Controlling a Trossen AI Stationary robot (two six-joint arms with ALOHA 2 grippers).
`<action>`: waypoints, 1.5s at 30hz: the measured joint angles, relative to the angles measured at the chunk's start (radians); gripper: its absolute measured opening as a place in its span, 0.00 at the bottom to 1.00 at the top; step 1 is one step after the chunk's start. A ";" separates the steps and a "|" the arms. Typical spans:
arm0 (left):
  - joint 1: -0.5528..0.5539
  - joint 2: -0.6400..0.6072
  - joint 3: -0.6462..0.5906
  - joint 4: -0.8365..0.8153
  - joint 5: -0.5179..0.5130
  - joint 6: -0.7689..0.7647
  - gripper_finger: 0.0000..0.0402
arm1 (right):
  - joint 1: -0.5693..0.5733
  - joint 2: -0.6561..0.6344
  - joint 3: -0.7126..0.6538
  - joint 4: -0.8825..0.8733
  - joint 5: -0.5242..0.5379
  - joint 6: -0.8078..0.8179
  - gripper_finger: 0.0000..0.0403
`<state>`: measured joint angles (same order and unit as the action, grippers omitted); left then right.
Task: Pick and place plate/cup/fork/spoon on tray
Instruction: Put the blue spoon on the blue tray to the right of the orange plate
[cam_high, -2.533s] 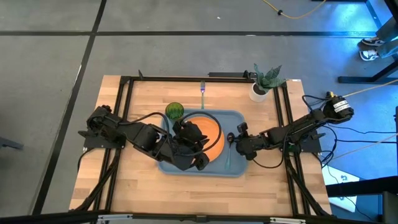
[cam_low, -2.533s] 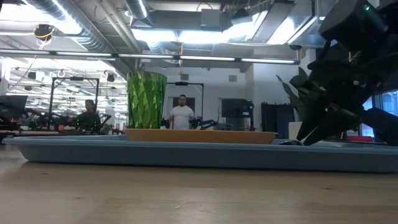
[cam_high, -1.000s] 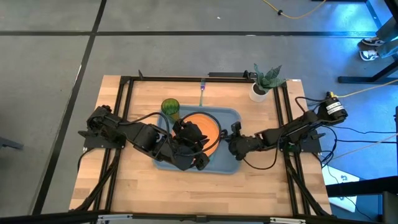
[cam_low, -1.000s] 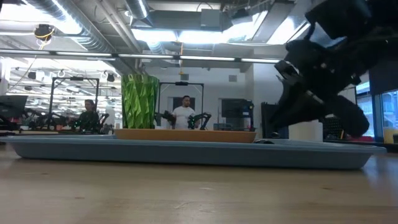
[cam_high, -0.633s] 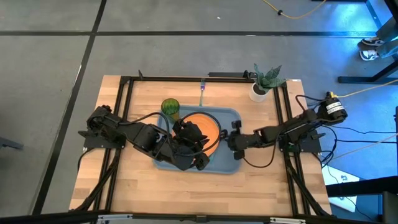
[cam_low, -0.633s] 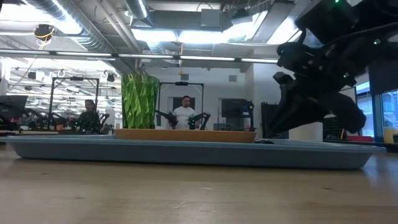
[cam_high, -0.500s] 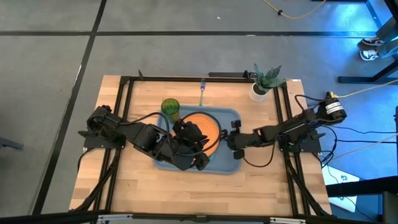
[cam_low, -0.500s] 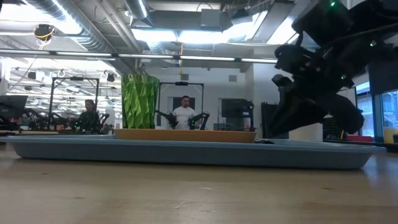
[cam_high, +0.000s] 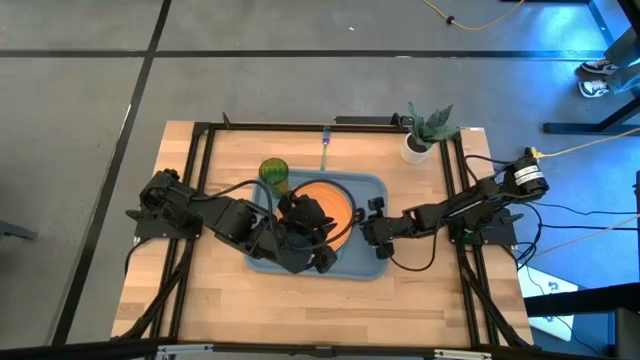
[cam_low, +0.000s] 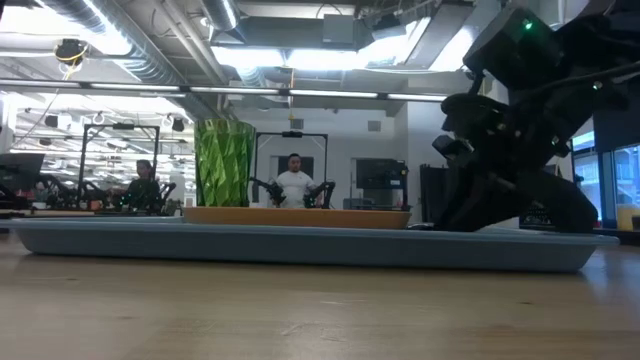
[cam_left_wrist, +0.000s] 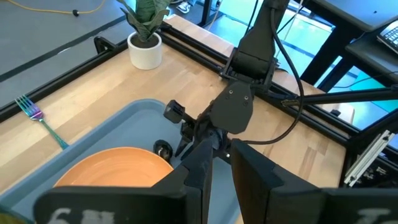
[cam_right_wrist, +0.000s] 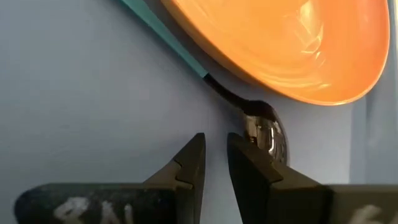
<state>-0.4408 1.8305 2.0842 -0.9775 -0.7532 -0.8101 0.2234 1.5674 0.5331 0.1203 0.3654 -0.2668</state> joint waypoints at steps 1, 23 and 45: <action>0.000 0.000 0.000 0.000 0.000 0.000 0.13 | 0.000 0.001 0.000 0.000 0.000 -0.001 0.18; 0.004 0.000 0.000 0.002 0.000 0.000 0.13 | -0.033 -0.008 0.051 0.000 0.002 -0.108 0.18; 0.005 0.000 0.000 0.003 0.000 -0.001 0.13 | -0.097 -0.002 0.050 -0.015 -0.081 -0.133 0.18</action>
<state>-0.4358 1.8305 2.0842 -0.9749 -0.7536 -0.8108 0.1261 1.5654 0.5831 0.1053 0.2848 -0.3995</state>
